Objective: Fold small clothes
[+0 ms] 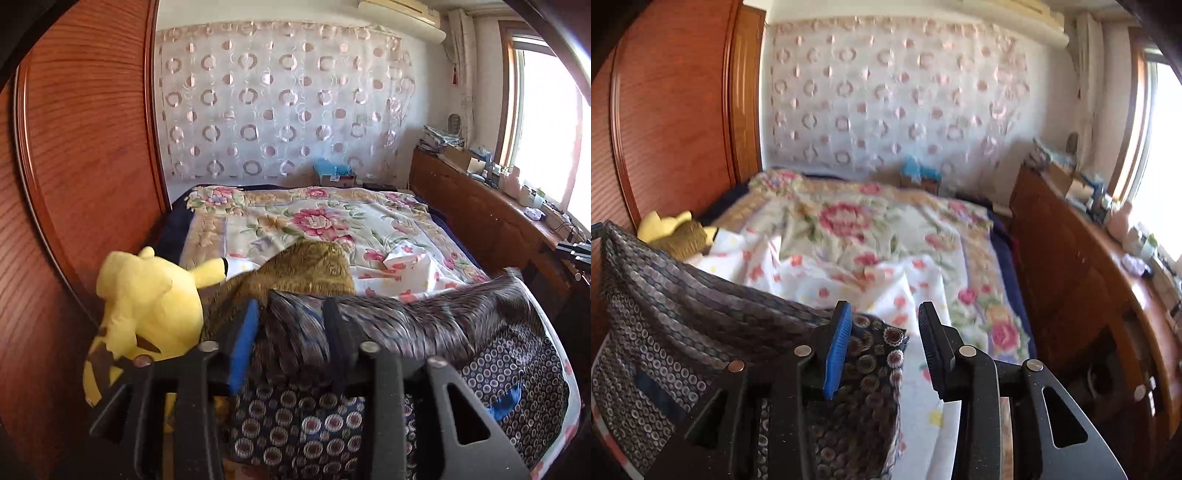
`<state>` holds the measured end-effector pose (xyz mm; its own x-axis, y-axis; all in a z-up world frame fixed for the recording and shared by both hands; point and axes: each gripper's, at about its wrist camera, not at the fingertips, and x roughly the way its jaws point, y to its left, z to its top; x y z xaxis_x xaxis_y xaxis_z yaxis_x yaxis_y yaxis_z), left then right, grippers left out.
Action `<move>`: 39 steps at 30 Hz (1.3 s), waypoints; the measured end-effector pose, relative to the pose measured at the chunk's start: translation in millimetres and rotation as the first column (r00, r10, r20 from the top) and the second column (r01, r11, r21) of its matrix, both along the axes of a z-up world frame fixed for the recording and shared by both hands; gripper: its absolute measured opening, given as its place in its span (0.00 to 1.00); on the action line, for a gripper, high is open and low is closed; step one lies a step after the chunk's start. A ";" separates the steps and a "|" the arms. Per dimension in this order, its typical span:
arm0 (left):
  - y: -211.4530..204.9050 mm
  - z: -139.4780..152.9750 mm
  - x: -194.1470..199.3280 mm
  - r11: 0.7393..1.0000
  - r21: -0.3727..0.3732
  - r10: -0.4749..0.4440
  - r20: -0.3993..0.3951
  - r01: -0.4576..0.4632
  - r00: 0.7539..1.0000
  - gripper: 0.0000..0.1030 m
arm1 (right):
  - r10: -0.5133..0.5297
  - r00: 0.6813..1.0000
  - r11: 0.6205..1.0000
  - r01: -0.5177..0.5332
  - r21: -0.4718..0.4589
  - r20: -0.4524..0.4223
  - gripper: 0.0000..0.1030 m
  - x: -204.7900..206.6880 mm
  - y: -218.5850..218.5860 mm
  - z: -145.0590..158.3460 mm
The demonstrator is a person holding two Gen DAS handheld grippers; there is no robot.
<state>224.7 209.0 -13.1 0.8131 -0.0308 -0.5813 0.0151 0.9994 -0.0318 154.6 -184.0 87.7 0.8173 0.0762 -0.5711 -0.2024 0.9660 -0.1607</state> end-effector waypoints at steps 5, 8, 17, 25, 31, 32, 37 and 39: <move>-6.5 -15.1 -29.5 0.998 -0.041 -0.037 -0.014 0.037 0.999 0.76 | 0.028 0.998 1.000 -0.028 -0.004 -0.052 0.38 -4.5 -4.1 -27.6; -15.0 -19.9 -49.9 0.999 -0.023 -0.050 -0.017 0.050 0.999 0.76 | 0.035 0.996 0.999 -0.036 -0.013 -0.078 0.38 -11.2 -25.6 -35.5; -41.0 -54.8 -84.5 0.993 -0.006 -0.121 -0.021 0.121 0.992 0.76 | 0.041 0.984 0.997 -0.030 0.065 -0.171 0.38 -47.7 -88.2 -70.9; -37.7 -65.5 -88.9 0.995 -0.009 -0.098 -0.039 0.098 0.994 0.76 | 0.025 0.985 0.991 -0.002 0.133 -0.171 0.38 -36.1 -100.4 -81.0; -31.5 -68.1 -95.7 0.996 -0.014 -0.083 -0.037 0.082 0.996 0.76 | 0.012 0.987 0.990 0.010 0.138 -0.162 0.38 -24.5 -104.6 -81.4; -30.5 -68.7 -96.2 0.997 -0.016 -0.080 -0.039 0.079 0.996 0.76 | 0.001 0.987 0.992 0.020 0.128 -0.158 0.38 -16.4 -103.9 -81.4; -25.5 -70.2 -98.3 0.998 -0.013 -0.066 -0.042 0.066 0.997 0.76 | -0.047 0.990 0.992 0.062 0.108 -0.135 0.38 11.0 -101.3 -71.6; -23.9 -69.1 -98.9 0.998 -0.010 -0.060 -0.038 0.059 0.997 0.76 | -0.049 0.989 0.991 0.066 0.117 -0.140 0.38 23.3 -100.8 -69.0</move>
<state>125.8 185.1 -82.2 0.7868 -0.0835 -0.6115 0.0732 0.9964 -0.0419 177.9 -284.8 18.7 0.7372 0.1068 -0.6672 -0.1576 0.9874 -0.0161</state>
